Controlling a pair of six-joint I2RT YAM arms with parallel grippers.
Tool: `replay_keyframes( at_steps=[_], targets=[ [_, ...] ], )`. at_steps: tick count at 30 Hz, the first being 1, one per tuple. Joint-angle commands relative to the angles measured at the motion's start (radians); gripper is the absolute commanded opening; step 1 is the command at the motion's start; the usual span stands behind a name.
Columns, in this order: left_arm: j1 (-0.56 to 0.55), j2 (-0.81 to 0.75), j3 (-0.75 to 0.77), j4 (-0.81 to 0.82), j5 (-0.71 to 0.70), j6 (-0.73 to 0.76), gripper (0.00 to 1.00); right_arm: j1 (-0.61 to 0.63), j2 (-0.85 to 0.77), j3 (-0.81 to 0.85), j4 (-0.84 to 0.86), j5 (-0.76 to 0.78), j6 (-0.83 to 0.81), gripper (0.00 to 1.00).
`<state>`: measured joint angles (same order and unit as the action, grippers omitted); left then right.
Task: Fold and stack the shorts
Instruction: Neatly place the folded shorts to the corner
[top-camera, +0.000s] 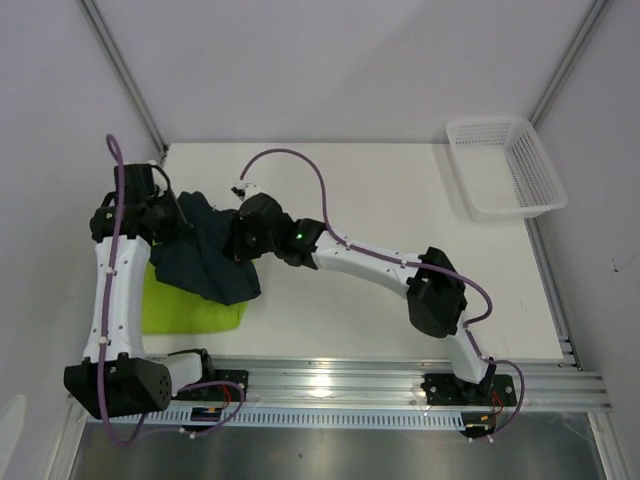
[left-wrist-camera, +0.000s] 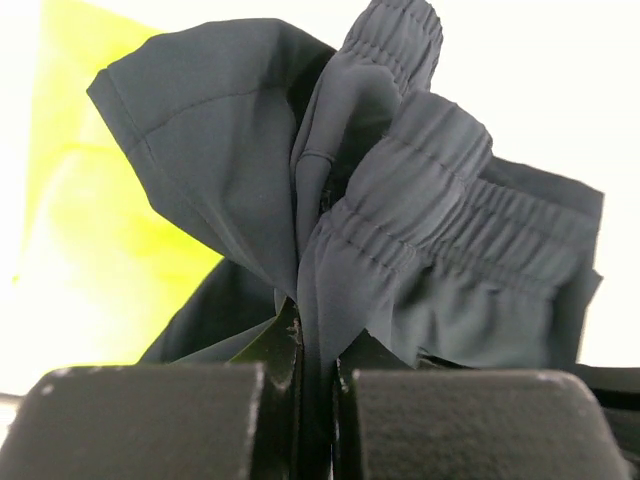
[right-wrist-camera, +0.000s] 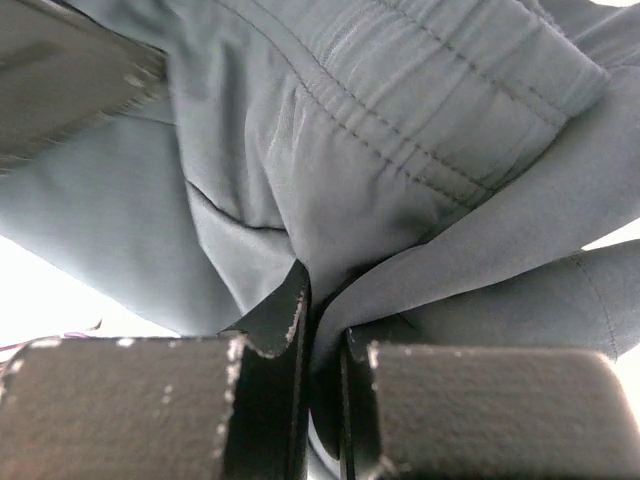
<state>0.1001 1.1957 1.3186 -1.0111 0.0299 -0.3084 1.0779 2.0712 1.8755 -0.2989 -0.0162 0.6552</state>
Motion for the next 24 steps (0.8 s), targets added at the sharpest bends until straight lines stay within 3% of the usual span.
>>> replay_keyframes(
  at_steps=[1, 15, 24],
  targets=[
    [0.102, -0.044, -0.005, 0.002, 0.063, 0.075, 0.0, 0.042, 0.073, 0.114, 0.064, -0.002, 0.029, 0.0],
    [0.225, 0.01, -0.206, 0.158, -0.007, 0.061, 0.0, 0.074, 0.297, 0.298, 0.1, 0.004, 0.063, 0.0],
    [0.302, 0.062, -0.275, 0.224, -0.025, 0.065, 0.0, 0.076, 0.342, 0.289, 0.116, 0.044, 0.073, 0.0]
  ],
)
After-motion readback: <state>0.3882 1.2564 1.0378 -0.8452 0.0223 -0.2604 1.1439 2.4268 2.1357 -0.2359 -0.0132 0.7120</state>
